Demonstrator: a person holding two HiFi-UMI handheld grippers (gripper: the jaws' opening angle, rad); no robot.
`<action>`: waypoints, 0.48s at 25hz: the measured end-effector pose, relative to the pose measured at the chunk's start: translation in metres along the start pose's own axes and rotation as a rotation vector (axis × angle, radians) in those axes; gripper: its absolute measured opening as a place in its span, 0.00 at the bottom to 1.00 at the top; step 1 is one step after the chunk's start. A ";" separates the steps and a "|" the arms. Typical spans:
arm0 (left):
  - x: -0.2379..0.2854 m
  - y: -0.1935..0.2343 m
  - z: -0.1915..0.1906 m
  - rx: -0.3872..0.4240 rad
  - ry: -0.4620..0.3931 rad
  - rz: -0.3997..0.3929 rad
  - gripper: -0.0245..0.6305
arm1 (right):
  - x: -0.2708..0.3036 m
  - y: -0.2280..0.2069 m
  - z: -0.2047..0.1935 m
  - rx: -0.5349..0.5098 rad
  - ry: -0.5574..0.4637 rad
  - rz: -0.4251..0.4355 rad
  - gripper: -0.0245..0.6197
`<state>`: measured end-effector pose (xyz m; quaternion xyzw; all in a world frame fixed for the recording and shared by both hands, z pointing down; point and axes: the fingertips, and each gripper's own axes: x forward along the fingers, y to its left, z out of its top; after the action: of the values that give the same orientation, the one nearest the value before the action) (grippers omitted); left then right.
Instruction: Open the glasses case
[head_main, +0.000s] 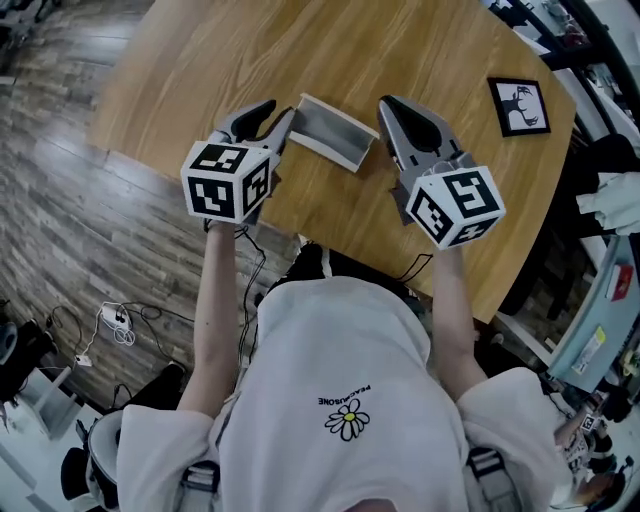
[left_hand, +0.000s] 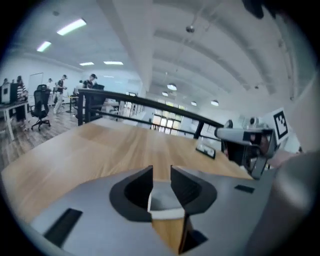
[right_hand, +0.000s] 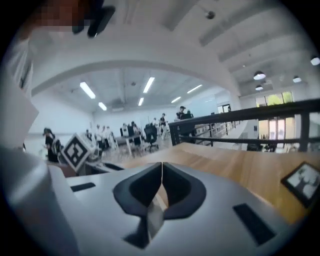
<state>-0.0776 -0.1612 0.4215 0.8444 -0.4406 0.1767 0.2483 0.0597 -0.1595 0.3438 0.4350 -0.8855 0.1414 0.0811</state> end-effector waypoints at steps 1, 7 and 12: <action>-0.008 -0.004 0.019 -0.039 -0.095 0.013 0.22 | -0.005 0.000 0.015 0.066 -0.071 -0.002 0.05; -0.067 -0.033 0.093 -0.062 -0.512 0.150 0.07 | -0.033 0.017 0.065 -0.059 -0.255 -0.149 0.05; -0.083 -0.059 0.098 0.089 -0.564 0.234 0.06 | -0.037 0.039 0.071 -0.177 -0.287 -0.177 0.05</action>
<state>-0.0663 -0.1339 0.2833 0.8137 -0.5781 -0.0183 0.0570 0.0499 -0.1316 0.2596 0.5181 -0.8552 -0.0084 0.0041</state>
